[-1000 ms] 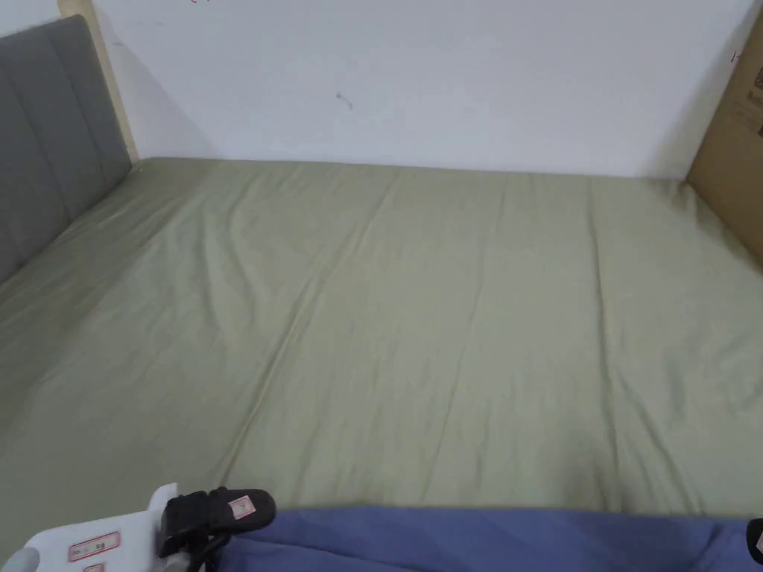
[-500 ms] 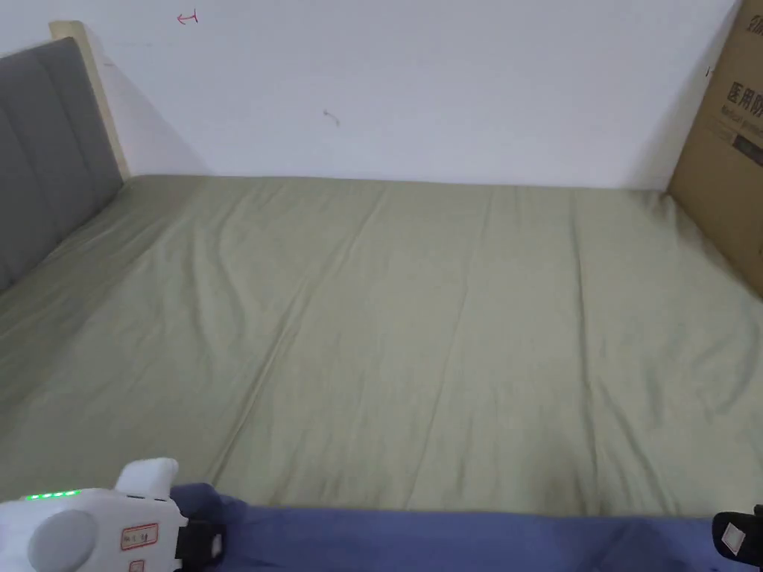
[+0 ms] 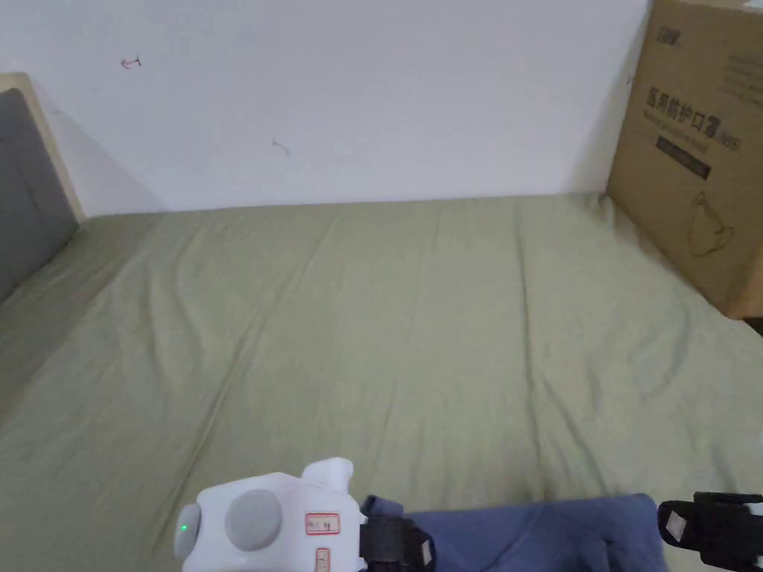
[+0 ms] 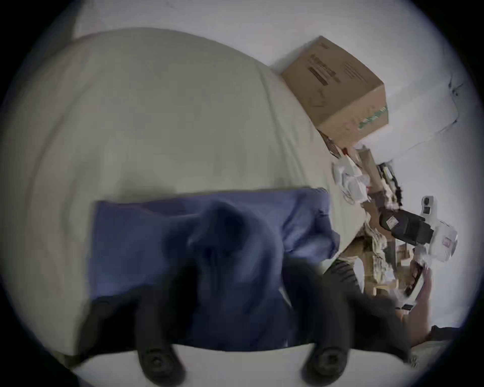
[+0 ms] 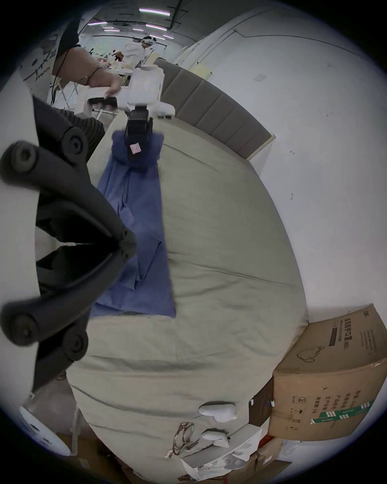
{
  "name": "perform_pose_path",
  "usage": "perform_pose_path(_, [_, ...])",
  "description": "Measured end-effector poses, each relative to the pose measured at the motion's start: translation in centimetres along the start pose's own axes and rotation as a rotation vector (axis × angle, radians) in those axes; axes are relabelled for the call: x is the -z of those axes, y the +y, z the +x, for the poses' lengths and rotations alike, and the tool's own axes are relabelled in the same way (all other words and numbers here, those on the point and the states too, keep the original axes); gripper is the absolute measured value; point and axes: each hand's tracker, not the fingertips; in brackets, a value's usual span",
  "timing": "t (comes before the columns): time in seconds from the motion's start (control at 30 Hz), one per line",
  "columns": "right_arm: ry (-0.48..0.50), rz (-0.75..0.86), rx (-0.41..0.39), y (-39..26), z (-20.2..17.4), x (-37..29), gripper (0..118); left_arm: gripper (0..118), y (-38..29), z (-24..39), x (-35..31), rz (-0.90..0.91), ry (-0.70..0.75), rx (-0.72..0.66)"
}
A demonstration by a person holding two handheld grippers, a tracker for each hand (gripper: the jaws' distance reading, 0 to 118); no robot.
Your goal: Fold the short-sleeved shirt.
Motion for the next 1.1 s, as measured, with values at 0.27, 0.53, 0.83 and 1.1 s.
perform_pose_path(0.27, [-0.014,0.004,0.02,-0.7,0.7,-1.5,0,112,-0.2,1.4,-1.1,0.033,0.015,-0.023])
perform_pose_path(0.53, [-0.01,0.011,0.052,-0.4,1.0,-1.2,0,0,-2.4,-0.7,-4.7,0.077,0.105,0.06])
perform_pose_path(0.83, [-0.025,-0.003,0.045,-0.6,0.4,-1.3,0,0,-3.3,1.7,8.0,-0.163,0.045,0.112])
perform_pose_path(1.1, [-0.031,-0.009,0.035,-0.3,0.1,-1.1,0,0,-3.3,-3.6,0.3,-0.019,-0.221,-0.09])
